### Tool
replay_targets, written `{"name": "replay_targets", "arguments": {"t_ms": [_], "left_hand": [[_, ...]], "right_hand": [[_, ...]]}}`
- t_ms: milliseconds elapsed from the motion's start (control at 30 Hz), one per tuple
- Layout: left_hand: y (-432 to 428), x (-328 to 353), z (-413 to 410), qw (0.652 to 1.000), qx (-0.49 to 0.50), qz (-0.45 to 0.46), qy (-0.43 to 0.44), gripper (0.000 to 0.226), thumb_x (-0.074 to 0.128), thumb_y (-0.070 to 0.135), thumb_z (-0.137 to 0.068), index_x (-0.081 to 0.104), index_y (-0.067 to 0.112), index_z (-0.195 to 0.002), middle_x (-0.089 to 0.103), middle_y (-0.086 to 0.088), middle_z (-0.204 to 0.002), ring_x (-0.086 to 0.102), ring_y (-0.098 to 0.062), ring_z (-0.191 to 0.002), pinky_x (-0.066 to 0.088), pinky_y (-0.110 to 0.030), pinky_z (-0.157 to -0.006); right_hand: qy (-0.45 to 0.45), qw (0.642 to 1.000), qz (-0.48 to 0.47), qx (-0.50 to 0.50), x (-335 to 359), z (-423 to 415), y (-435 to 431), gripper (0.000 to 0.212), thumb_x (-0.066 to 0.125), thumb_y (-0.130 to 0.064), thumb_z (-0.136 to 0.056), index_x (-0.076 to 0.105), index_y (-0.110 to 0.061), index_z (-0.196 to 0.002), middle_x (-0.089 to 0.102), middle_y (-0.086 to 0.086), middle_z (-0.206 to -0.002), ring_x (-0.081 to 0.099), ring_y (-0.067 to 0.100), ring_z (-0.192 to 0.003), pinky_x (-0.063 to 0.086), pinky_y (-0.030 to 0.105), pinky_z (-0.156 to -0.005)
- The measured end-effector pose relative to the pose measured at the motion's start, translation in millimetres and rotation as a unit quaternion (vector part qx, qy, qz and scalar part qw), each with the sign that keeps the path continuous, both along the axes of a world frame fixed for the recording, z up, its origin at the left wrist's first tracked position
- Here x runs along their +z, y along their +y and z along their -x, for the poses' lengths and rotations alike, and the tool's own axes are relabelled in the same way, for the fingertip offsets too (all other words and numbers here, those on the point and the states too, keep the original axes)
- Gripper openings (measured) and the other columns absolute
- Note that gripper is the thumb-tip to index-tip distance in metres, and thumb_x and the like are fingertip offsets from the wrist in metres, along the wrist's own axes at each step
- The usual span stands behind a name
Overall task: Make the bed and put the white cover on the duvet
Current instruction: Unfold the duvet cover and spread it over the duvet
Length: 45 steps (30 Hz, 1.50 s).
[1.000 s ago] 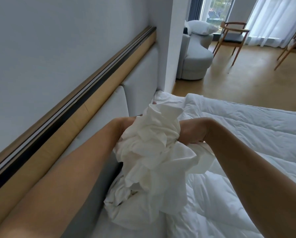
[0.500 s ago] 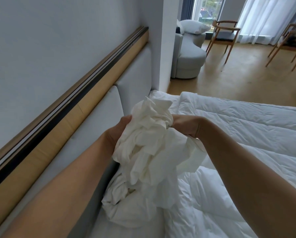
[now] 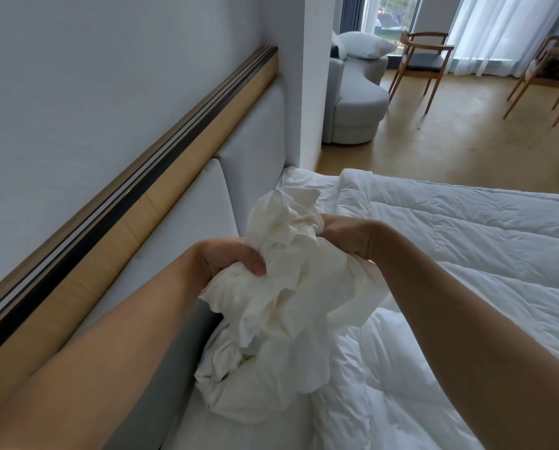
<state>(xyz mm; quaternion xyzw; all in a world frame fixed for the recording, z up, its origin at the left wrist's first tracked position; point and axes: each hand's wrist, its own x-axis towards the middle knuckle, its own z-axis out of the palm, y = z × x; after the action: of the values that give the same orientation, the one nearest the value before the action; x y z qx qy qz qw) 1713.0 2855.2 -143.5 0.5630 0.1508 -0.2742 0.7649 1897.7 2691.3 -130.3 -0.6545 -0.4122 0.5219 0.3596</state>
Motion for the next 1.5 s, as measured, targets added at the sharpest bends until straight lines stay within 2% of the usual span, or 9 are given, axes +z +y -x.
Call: {"name": "replay_targets", "arguments": {"t_ms": [100, 233, 367, 633, 800, 967, 1133, 1300, 1500], "left_hand": [[1.6, -8.2, 2.7, 1.0, 0.024, 0.01, -0.014, 0.059, 0.082, 0.001, -0.05, 0.078, 0.007, -0.108, 0.071, -0.02, -0.113, 0.071, -0.036, -0.101, 0.061, -0.049, -0.084], [15.6, -4.5, 5.5, 1.0, 0.002, 0.023, 0.003, 0.07, 0.095, 0.01, -0.045, 0.075, 0.003, -0.112, 0.071, -0.022, -0.111, 0.071, -0.037, -0.099, 0.06, -0.045, -0.08], [31.8, 13.2, 0.3, 0.997, -0.042, -0.058, 0.024, 0.078, 0.097, 0.018, -0.052, 0.069, 0.006, -0.124, 0.061, -0.026, -0.129, 0.06, -0.042, -0.116, 0.045, -0.058, -0.105], [24.7, 32.7, -5.7, 0.998, -0.045, -0.048, 0.011, 0.087, 0.101, 0.019, -0.045, 0.064, 0.007, -0.123, 0.068, -0.02, -0.117, 0.068, -0.038, -0.105, 0.06, -0.047, -0.081], [15.6, 23.7, -2.4, 1.0, -0.029, -0.007, 0.003, 0.075, 0.1, 0.017, -0.044, 0.074, 0.011, -0.115, 0.072, -0.017, -0.113, 0.071, -0.036, -0.101, 0.061, -0.047, -0.078], [13.2, 28.0, -1.6, 0.997, -0.036, -0.06, -0.024, 0.051, 0.079, 0.004, -0.053, 0.081, 0.017, -0.103, 0.075, -0.012, -0.107, 0.073, -0.032, -0.098, 0.061, -0.043, -0.077], [2.8, 24.5, -7.9, 0.995, 0.072, -0.032, -0.055, 0.049, 0.068, 0.008, -0.058, 0.078, 0.011, -0.106, 0.073, -0.016, -0.105, 0.072, -0.034, -0.093, 0.061, -0.044, -0.076], [-7.0, 20.7, -12.7, 0.989, 0.131, -0.003, -0.069, 0.056, 0.059, 0.006, -0.064, 0.063, 0.007, -0.12, 0.072, -0.016, -0.104, 0.072, -0.033, -0.09, 0.061, -0.042, -0.074], [2.4, 31.9, -9.4, 0.995, 0.077, -0.049, -0.039, 0.06, 0.076, 0.013, -0.052, 0.077, 0.012, -0.112, 0.069, -0.02, -0.116, 0.067, -0.042, -0.105, 0.055, -0.052, -0.094]], "right_hand": [[0.024, 0.997, 0.049, 0.049, 4.0, -5.0, -4.2, 0.027, 0.068, -0.012, -0.083, 0.066, -0.02, -0.109, 0.072, 0.004, -0.106, 0.071, 0.017, -0.094, 0.059, 0.033, -0.083], [0.054, 0.973, 0.152, 0.164, 8.6, -6.5, -12.0, 0.047, 0.067, 0.002, -0.071, 0.066, -0.011, -0.117, 0.074, 0.011, -0.11, 0.071, 0.028, -0.099, 0.06, 0.039, -0.083], [0.014, 0.961, 0.202, 0.186, 20.7, -1.9, -14.2, 0.043, 0.072, 0.006, -0.082, 0.067, -0.009, -0.122, 0.072, 0.017, -0.119, 0.069, 0.037, -0.108, 0.058, 0.047, -0.092], [0.126, 0.99, 0.055, 0.037, 26.4, 2.1, -11.1, 0.046, 0.06, 0.008, -0.064, 0.069, -0.009, -0.106, 0.073, 0.016, -0.105, 0.07, 0.037, -0.098, 0.059, 0.048, -0.082], [0.108, 0.989, -0.018, -0.1, 21.5, 3.0, -19.2, 0.034, 0.048, -0.003, -0.05, 0.067, -0.011, -0.077, 0.068, 0.004, -0.063, 0.066, 0.021, -0.059, 0.057, 0.027, -0.058], [0.149, 0.984, 0.02, -0.093, 17.9, 1.0, -26.4, 0.04, 0.055, -0.01, -0.057, 0.069, -0.011, -0.095, 0.072, 0.009, -0.076, 0.068, 0.025, -0.069, 0.058, 0.034, -0.069], [0.216, 0.969, 0.091, 0.076, 5.1, 7.4, -33.8, 0.077, 0.102, -0.033, -0.041, 0.071, -0.009, -0.107, 0.075, 0.011, -0.098, 0.074, 0.022, -0.084, 0.062, 0.035, -0.078], [0.159, 0.986, 0.034, 0.048, 1.1, 23.1, -31.3, 0.044, 0.075, -0.002, -0.072, 0.07, -0.011, -0.115, 0.072, 0.014, -0.117, 0.069, 0.034, -0.11, 0.055, 0.051, -0.096], [0.242, 0.966, -0.082, -0.046, 3.4, 7.3, -33.5, 0.051, 0.069, -0.009, -0.056, 0.068, -0.007, -0.107, 0.073, 0.012, -0.097, 0.073, 0.028, -0.088, 0.061, 0.042, -0.077]]}}
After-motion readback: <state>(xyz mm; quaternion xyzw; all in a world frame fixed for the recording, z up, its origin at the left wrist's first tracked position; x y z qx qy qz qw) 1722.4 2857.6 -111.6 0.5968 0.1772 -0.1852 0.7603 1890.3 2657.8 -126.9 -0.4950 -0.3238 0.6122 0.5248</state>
